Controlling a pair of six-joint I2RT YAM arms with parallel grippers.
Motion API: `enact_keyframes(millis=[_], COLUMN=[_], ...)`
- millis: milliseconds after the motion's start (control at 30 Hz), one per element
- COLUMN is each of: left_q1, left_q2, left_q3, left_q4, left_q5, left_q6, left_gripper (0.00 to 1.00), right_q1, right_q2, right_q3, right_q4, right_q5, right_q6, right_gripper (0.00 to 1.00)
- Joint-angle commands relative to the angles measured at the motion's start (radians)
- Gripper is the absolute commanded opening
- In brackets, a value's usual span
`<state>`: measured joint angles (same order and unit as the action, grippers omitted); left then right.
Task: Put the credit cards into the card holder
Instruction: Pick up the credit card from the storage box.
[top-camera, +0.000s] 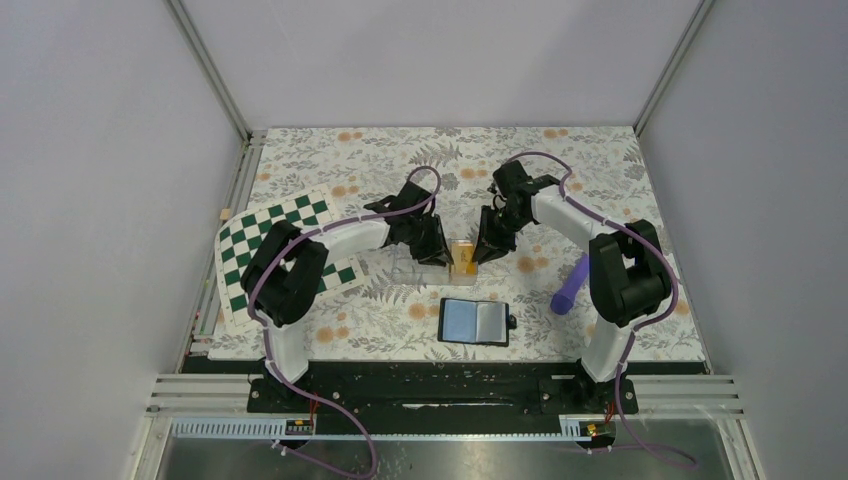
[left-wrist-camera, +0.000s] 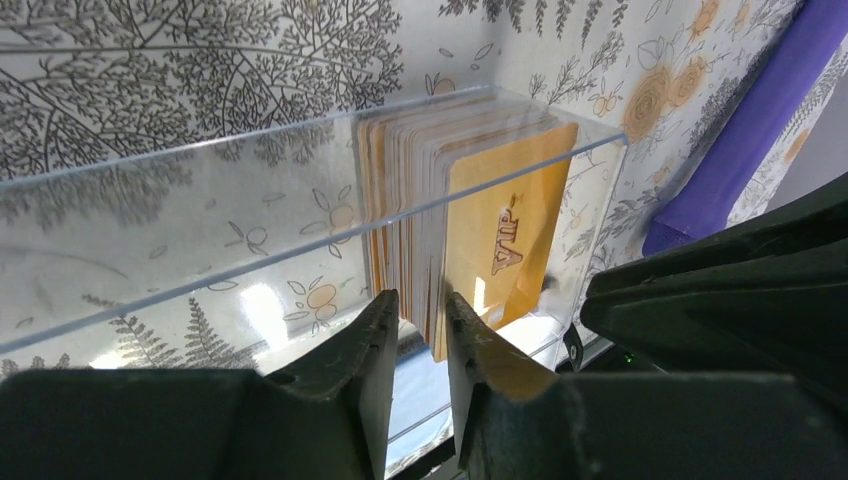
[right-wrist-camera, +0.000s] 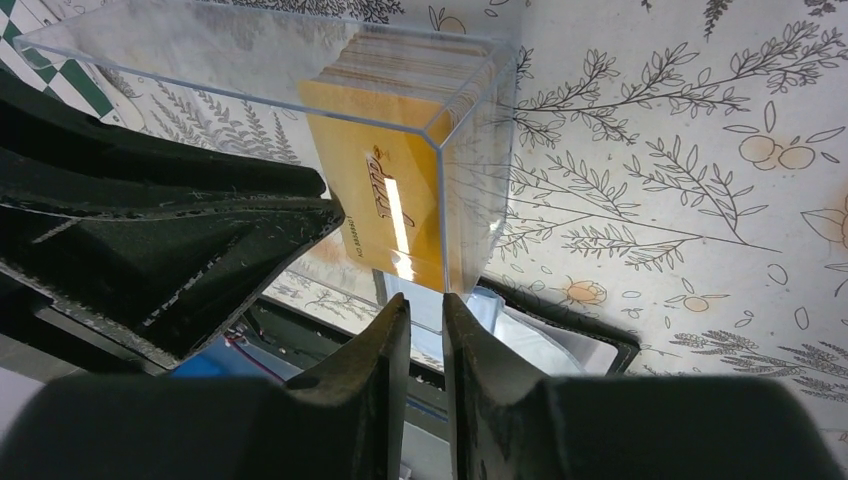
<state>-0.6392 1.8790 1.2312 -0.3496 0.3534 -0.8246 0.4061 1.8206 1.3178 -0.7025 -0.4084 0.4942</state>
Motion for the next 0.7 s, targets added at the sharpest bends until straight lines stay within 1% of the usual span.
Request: enact_keyframes(millis=[0,200,367,500,667], left_q1=[-0.008,-0.019,-0.037,-0.052,-0.075], left_q2=[0.013,0.033,0.034,0.041,0.028], left_q3=[0.056,0.079,0.107,0.138,0.174], left_q4=[-0.004,-0.015,-0.035,-0.052,-0.098], left_q5=[-0.047,-0.037,-0.049,-0.044,-0.084], left_q6=[0.029,0.047,0.066,0.082,0.112], left_gripper=[0.23,0.14,0.0,0.0,0.0], right_q1=[0.002,0.002,0.002,0.003,0.002], right_q2=[0.007,0.009,0.011,0.01,0.006], right_q3=[-0.013,-0.022,-0.025,-0.028,-0.032], right_q4=[0.006,0.008,0.011,0.011,0.009], right_q5=[-0.027,-0.027,-0.031,-0.031,-0.032], right_q6=[0.0,-0.002,-0.002,-0.002,-0.002], right_gripper=[0.24,0.23,0.23,0.23,0.22])
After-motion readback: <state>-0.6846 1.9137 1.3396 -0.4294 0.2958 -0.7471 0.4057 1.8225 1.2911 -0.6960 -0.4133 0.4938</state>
